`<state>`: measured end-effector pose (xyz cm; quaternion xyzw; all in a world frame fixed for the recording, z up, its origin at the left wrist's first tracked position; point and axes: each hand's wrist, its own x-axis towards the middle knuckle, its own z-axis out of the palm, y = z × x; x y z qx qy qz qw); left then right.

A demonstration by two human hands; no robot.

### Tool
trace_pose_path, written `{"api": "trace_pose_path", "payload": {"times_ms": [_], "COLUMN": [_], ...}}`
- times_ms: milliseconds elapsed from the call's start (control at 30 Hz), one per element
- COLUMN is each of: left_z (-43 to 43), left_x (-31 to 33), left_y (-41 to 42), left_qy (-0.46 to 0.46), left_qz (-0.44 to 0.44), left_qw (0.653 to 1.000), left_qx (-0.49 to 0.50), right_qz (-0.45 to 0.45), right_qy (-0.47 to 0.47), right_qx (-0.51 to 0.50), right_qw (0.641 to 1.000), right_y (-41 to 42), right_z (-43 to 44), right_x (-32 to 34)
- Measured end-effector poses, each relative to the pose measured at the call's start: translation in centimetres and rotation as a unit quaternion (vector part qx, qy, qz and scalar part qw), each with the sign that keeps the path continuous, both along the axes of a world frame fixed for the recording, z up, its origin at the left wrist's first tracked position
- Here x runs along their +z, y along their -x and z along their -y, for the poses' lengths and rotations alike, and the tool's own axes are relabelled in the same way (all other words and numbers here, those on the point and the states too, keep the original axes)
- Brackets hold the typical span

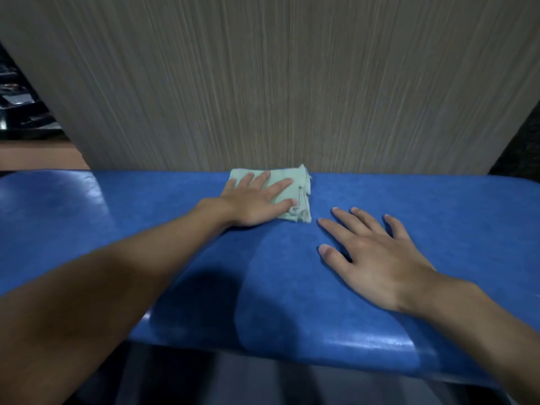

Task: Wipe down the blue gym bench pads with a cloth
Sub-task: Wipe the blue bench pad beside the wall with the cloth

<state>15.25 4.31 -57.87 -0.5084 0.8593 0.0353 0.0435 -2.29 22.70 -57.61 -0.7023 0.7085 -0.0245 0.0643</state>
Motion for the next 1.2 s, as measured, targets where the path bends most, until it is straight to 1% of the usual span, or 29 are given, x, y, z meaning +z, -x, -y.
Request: {"api": "trace_pose_path", "payload": {"times_ms": [133, 233, 367, 567, 633, 700, 767, 833, 933, 1067, 1200], "left_z": [3.2, 2.3, -2.1, -12.0, -15.1, -17.1, -17.9, -17.6, -15.2, -9.1, -2.3], "left_x": [0.2, 0.1, 0.0, -0.2, -0.2, -0.1, -0.1, -0.1, 0.0, 0.0, -0.1], "left_y": [1.2, 1.1, -0.6, -4.8, -6.0, -6.8, -7.2, -7.1, -6.5, -4.7, -2.5], "left_qy": [-0.005, -0.003, -0.004, 0.019, 0.026, 0.024, 0.026, 0.026, 0.020, 0.008, 0.015], "left_qz": [-0.016, -0.015, -0.014, 0.003, -0.002, -0.006, -0.008, -0.008, -0.003, 0.005, -0.004], "left_qw": [1.000, 1.000, 1.000, 0.999, 0.999, 0.999, 0.999, 0.999, 0.999, 1.000, 1.000], "left_qx": [0.018, 0.014, -0.006, -0.041, -0.047, -0.045, -0.042, -0.038, -0.035, -0.019, -0.009], "right_qz": [0.001, 0.003, 0.009, 0.015, 0.004, -0.017, -0.014, 0.009, 0.009, -0.007, -0.007], "right_qy": [0.006, 0.005, 0.003, 0.001, -0.008, -0.007, 0.006, -0.001, -0.013, -0.003, -0.005], "right_qx": [0.000, 0.001, -0.003, -0.006, -0.006, -0.006, -0.004, -0.007, -0.006, -0.004, -0.003], "right_qw": [1.000, 1.000, 1.000, 1.000, 1.000, 1.000, 1.000, 1.000, 1.000, 1.000, 1.000], "right_y": [0.1, 0.1, 0.1, 0.1, 0.0, -0.1, -0.4, -0.5, -0.4, -0.4, -0.4], "right_z": [0.1, 0.1, 0.1, 0.0, 0.2, 0.6, 1.2, 1.5, 1.7, 1.8, 1.8], "right_x": [-0.1, -0.2, -0.1, 0.1, 0.5, 1.1, 1.3, 0.9, 0.0, -0.2, -0.4]}}
